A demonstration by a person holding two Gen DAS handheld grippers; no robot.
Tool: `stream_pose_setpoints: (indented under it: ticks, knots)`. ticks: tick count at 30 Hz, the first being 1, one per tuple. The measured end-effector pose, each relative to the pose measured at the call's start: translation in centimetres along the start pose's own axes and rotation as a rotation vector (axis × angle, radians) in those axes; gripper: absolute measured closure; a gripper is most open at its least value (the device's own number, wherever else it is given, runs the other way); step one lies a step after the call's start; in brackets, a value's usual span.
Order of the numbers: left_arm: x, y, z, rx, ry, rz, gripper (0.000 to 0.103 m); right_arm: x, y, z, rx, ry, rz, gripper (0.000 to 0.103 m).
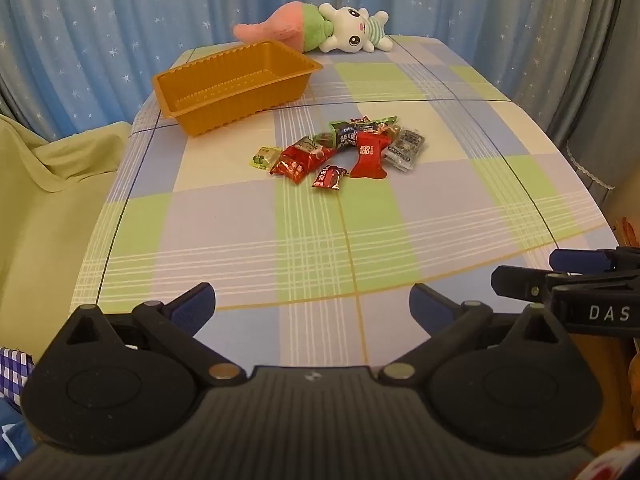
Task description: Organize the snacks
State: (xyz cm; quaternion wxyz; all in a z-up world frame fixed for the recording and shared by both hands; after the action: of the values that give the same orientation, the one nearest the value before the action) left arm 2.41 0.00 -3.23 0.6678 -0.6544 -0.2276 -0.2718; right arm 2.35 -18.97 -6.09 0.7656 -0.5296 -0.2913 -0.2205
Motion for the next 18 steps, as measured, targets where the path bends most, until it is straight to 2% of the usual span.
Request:
stream_pose_setpoints:
  ticks: [18]
  knots:
    - [0.28,-0.19,-0.23,-0.012,-0.001,-0.011,0.0,0.0,-0.03,0.1,0.002,0.002,0.001,0.02]
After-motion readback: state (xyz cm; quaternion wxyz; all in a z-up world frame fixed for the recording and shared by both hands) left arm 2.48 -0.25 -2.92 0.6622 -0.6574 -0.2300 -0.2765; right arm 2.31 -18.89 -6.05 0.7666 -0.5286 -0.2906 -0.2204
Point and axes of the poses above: each gripper's, at about its wrist camera, not at the fingertips, and y roughly the way its jaws point, z to its left, x to its top, the point moved 4 cm from there along y, roughly the way its jaws point, and after that the axes turned 5 degrees about -z, right-handed, at the moved point
